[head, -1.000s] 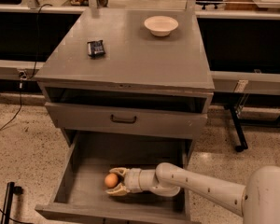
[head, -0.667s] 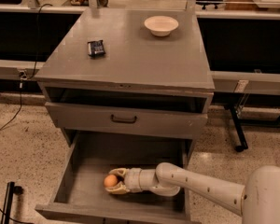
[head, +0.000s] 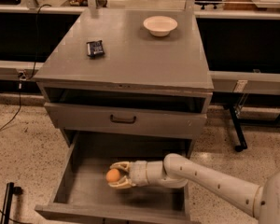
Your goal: Pick orange from middle drawer and place on counter
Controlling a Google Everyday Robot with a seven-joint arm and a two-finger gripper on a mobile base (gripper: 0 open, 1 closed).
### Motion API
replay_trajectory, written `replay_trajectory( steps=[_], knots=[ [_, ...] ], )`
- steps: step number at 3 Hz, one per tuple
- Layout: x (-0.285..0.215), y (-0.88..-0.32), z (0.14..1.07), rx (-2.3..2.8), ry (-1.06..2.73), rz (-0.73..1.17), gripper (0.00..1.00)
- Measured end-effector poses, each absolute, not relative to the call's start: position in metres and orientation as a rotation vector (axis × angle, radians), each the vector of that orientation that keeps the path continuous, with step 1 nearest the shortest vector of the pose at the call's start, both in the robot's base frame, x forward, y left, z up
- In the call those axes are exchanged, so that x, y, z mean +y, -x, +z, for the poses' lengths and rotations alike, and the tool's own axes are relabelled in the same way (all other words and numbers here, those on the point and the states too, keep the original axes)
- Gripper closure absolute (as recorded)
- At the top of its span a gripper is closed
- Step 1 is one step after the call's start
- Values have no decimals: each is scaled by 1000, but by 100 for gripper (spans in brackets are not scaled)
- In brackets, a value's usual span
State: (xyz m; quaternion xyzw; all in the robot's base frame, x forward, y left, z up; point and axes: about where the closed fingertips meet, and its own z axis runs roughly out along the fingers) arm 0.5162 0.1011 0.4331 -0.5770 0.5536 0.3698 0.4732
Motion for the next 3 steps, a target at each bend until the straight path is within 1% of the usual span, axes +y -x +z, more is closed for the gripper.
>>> replay_trajectory(
  steps=[1, 2, 3],
  knots=[
    [76, -490, 485, 1270, 1485, 965, 100],
    [42, -470, 570, 1188, 1608, 978, 100],
    [5, -465, 647, 1177, 1700, 934, 100]
  ],
)
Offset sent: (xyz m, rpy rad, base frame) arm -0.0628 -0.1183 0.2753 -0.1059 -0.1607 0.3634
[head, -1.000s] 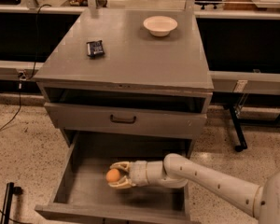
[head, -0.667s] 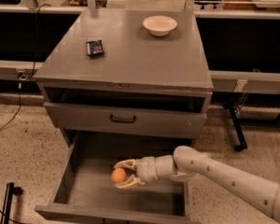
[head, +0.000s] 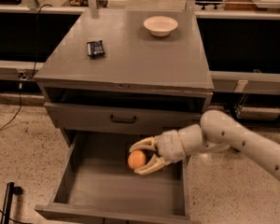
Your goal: Pick orange from middle drawer and place on counter
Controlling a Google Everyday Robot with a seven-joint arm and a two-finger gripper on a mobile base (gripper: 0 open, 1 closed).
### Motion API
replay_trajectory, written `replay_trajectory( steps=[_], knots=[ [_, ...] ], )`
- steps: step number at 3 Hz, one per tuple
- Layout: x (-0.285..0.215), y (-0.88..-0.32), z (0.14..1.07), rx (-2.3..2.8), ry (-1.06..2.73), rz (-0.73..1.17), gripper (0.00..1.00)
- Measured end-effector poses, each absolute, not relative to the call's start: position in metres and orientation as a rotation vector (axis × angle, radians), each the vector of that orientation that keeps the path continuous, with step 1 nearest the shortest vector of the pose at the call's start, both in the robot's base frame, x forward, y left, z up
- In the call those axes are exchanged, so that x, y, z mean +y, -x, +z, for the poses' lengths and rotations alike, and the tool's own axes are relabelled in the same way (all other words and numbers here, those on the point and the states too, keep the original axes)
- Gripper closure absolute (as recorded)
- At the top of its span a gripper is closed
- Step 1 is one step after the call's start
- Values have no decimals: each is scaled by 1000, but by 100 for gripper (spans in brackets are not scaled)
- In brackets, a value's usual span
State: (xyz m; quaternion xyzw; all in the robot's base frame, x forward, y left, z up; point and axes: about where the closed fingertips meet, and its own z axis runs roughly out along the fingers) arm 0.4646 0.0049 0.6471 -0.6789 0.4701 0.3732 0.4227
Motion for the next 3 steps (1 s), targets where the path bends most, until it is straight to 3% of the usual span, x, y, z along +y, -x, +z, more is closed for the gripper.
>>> replay_trajectory(
  steps=[1, 3],
  knots=[
    [-24, -468, 708, 1181, 1751, 893, 100],
    [-74, -531, 825, 1195, 1698, 757, 100]
  ],
)
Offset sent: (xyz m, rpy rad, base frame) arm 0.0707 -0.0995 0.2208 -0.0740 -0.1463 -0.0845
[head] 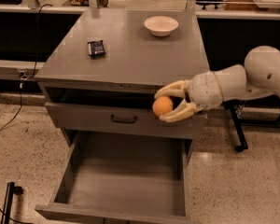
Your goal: Pick orange from middle drawer and place on counter
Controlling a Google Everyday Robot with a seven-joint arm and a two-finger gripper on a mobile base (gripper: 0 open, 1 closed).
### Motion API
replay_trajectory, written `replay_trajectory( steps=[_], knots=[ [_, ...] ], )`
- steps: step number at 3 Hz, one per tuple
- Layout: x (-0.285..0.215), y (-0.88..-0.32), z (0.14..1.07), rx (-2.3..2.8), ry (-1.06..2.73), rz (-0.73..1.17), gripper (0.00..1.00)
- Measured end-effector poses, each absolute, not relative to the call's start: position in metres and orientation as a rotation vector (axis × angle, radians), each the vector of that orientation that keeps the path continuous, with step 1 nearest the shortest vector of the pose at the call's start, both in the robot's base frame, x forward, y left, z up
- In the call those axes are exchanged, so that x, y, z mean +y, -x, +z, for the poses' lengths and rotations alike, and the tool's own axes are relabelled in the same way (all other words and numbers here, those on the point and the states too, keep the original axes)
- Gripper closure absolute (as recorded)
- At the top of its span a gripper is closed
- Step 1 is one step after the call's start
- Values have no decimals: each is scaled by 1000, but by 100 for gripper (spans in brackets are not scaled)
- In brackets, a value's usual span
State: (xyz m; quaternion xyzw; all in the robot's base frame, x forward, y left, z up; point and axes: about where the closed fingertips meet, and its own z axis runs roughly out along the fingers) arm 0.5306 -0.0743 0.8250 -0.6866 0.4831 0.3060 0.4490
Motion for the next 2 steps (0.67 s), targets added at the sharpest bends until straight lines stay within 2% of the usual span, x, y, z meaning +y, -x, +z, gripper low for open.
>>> replay_trajectory(
  steps=[2],
  knots=[
    [-90, -622, 850, 1301, 1468, 658, 100]
  ],
)
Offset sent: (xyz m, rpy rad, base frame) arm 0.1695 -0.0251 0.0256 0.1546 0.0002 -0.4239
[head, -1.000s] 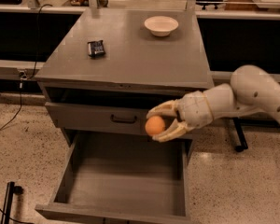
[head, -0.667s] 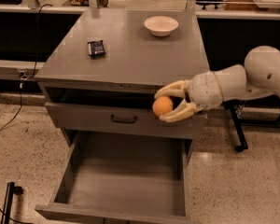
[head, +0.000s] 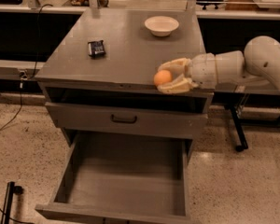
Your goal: Pick orange from middle drawer and place on counter
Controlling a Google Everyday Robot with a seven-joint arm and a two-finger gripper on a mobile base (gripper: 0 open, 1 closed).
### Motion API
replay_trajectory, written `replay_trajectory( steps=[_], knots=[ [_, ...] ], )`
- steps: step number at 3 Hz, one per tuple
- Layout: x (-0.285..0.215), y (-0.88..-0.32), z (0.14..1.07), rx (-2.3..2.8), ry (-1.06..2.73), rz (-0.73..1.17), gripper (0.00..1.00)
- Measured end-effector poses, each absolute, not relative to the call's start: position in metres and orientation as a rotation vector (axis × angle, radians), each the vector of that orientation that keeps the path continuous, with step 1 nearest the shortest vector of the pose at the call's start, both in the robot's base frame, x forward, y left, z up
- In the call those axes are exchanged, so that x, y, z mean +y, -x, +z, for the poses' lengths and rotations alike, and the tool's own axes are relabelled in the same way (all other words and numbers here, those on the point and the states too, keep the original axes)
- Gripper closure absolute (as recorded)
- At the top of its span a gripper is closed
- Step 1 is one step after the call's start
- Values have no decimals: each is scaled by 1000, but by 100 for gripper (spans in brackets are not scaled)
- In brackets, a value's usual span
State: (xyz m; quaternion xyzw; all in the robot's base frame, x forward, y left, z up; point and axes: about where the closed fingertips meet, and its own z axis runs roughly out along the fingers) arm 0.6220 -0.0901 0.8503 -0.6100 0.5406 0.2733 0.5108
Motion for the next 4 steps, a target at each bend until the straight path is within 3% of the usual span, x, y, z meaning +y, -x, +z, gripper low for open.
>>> replay_trajectory(
  steps=[2, 3, 4],
  knots=[
    [-55, -714, 852, 1447, 1259, 650, 100],
    [-47, -735, 849, 1512, 1209, 697, 83],
    [-44, -735, 849, 1516, 1206, 705, 59]
  ],
)
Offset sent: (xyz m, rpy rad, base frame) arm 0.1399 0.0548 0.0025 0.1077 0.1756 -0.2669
